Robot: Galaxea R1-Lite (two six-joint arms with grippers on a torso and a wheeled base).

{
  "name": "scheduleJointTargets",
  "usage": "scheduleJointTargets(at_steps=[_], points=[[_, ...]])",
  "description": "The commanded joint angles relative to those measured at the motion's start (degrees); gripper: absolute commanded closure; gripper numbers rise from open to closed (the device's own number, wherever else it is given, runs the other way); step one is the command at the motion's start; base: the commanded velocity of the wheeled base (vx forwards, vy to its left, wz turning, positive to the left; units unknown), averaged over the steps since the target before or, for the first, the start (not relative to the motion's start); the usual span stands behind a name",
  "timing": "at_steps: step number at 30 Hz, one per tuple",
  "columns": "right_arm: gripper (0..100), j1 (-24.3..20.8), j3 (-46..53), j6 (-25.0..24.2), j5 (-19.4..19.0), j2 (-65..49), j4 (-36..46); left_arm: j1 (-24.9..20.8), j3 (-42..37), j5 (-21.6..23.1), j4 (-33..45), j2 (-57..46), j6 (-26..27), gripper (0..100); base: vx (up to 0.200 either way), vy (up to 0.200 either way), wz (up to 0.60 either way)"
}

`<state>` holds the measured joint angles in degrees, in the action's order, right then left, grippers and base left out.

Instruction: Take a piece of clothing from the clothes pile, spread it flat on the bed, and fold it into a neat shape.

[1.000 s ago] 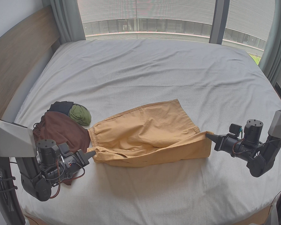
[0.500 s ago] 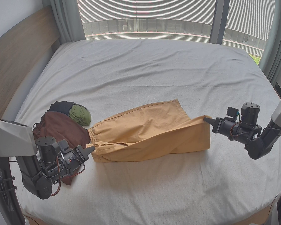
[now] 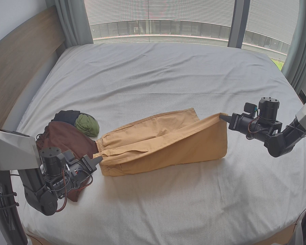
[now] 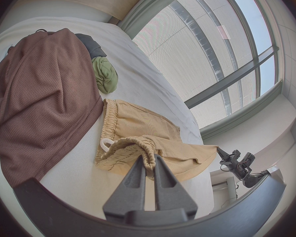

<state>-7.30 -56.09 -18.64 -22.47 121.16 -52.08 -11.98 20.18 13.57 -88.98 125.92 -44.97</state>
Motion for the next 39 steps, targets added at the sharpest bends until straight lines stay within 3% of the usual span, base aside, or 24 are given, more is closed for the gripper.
scheduleJointTargets(at_steps=[1,13,39], points=[[100,-0.3,-3.9,0.0,0.0,1.6,1.2,0.0,0.4,-0.1,-0.1,0.3,-0.1,100,0.0,0.0,0.0],[100,-1.7,-14.3,0.2,0.1,3.8,8.7,-0.1,1.4,-1.4,0.0,0.9,-1.9,100,0.0,0.0,0.0],[100,-2.9,-27.2,0.6,0.1,9.7,14.4,0.2,4.7,-4.3,-0.1,3.1,-3.8,100,0.0,0.0,0.0]])
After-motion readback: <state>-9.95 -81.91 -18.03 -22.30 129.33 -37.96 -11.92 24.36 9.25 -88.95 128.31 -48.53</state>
